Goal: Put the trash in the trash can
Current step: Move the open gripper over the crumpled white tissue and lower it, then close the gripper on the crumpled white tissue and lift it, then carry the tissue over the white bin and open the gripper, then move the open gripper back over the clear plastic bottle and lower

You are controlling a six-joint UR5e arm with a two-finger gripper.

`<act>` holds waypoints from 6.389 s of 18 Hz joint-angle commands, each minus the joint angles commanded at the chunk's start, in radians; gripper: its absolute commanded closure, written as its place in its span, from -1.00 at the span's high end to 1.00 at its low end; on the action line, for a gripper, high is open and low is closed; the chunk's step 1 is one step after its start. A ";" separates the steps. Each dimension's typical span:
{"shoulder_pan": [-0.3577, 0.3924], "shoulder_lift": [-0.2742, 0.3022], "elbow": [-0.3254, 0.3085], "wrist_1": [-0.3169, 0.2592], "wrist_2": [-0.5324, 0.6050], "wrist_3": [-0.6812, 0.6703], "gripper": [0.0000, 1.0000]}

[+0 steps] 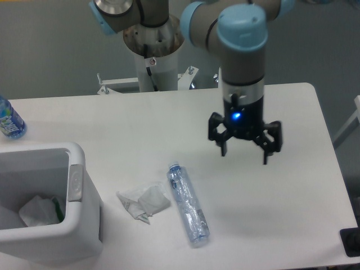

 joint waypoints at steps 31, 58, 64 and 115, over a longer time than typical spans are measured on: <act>-0.210 -0.157 -0.141 0.127 0.006 0.318 1.00; -0.278 -0.181 -0.135 0.129 0.084 0.134 -1.00; -0.259 -0.105 -0.095 0.126 0.074 0.104 -1.00; -0.249 0.058 0.218 0.146 -0.514 -0.828 1.00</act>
